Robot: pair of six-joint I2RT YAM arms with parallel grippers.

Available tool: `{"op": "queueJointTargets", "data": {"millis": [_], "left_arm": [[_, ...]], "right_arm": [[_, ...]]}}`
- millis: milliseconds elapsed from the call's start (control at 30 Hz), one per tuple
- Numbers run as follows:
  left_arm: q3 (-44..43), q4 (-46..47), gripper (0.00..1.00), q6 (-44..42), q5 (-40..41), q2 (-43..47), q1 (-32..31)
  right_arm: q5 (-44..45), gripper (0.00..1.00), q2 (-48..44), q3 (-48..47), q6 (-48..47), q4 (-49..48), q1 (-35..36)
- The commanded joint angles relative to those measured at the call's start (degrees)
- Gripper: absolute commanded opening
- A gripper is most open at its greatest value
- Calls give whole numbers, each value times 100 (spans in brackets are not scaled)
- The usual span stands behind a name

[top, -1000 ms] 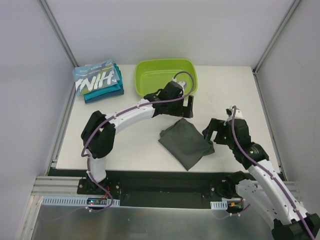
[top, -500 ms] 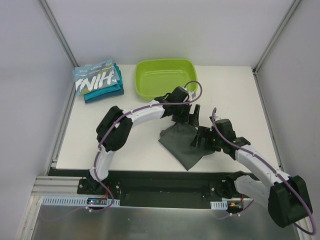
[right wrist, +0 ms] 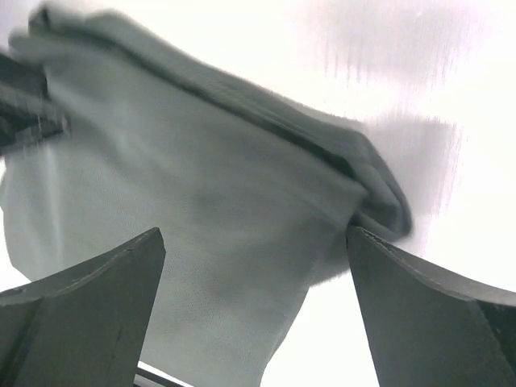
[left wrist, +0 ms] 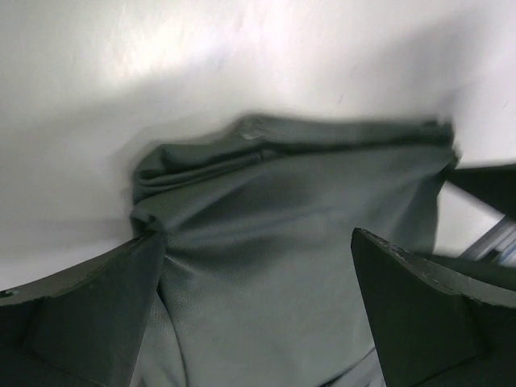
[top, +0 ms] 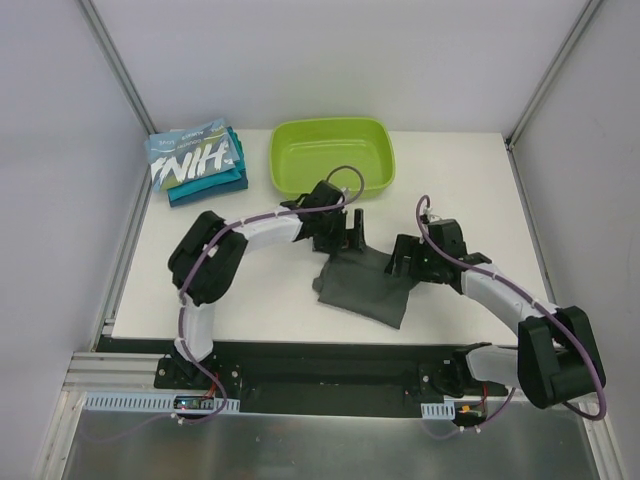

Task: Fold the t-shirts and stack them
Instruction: Fold the long partially folded tshirt into a neat square

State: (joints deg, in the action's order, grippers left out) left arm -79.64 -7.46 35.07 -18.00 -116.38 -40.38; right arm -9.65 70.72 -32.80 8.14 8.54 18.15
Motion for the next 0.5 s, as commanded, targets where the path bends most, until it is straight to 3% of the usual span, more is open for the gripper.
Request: {"op": "queueJointTargets", "data": {"millis": [0, 233, 467], "left_arm": [[1229, -335, 99, 97, 367, 1149, -145], [1662, -247, 99, -132, 1307, 2268, -146], [2136, -291, 99, -97, 1448, 2743, -137]], "right_arm": [[-247, 96, -180, -534, -147, 209, -40], [-458, 96, -1033, -377, -216, 456, -13], [-916, 96, -666, -508, -682, 316, -5]]}}
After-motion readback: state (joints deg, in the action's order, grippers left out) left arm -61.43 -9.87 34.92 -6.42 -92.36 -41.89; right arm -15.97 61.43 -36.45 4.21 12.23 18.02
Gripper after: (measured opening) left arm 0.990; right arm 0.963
